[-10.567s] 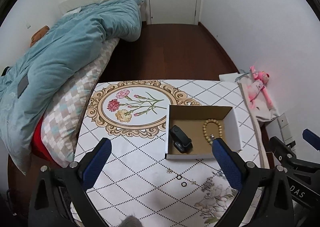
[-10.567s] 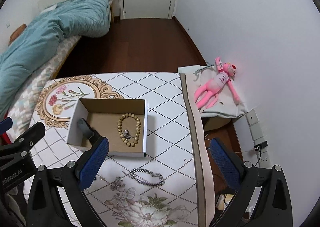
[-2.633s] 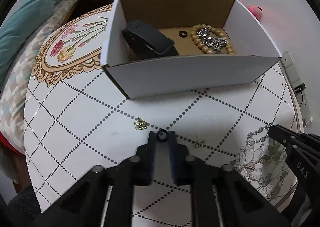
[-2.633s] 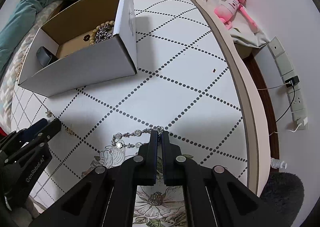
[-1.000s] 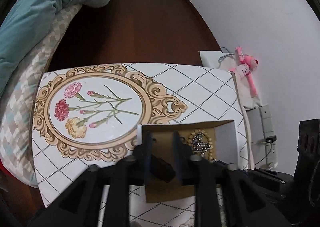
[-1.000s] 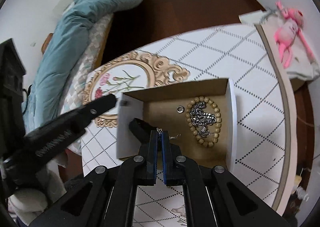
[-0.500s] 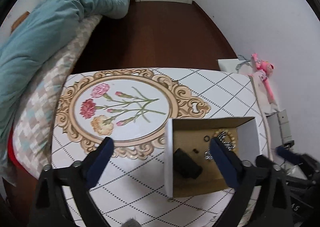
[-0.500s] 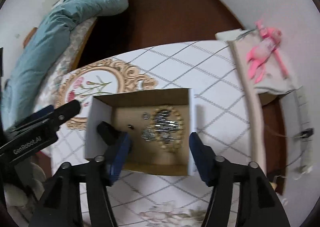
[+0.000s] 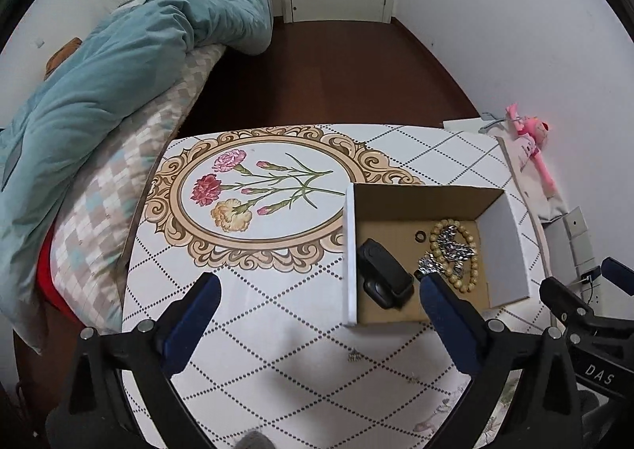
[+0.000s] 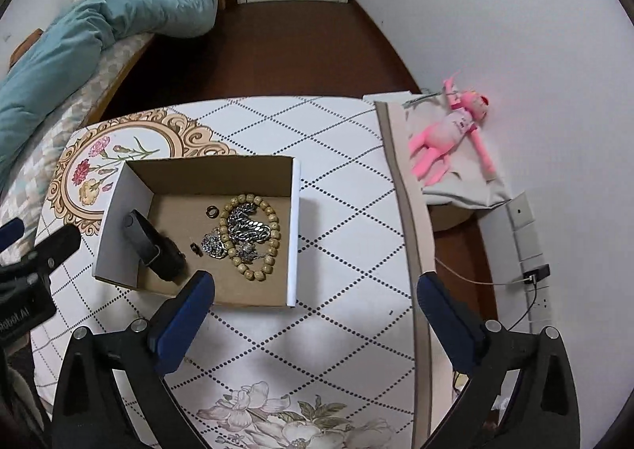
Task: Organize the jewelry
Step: 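Withdraw both tools from the box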
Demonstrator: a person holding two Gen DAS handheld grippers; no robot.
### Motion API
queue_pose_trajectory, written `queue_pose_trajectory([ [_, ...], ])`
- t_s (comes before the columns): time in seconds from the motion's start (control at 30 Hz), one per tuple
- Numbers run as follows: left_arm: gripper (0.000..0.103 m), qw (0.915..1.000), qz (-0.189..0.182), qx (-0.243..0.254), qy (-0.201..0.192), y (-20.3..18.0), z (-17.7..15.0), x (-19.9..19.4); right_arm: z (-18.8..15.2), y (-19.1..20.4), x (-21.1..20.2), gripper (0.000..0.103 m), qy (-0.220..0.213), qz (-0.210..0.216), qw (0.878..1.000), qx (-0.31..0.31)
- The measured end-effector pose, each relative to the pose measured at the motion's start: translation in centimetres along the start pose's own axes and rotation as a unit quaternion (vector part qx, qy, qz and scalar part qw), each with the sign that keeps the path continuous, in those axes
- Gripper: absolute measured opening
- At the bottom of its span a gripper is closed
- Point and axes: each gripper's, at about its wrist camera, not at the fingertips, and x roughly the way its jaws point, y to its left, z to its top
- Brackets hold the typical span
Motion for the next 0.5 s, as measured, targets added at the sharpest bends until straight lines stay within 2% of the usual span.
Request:
queue_pose_trajectory([
  [0.5,0.103,0.9970,-0.006,-0.012,-0.077,-0.5,-1.0,-8.8,-2.2,-1.3,-9.6,0.103,-0.090,-0.009,0.996,0.027],
])
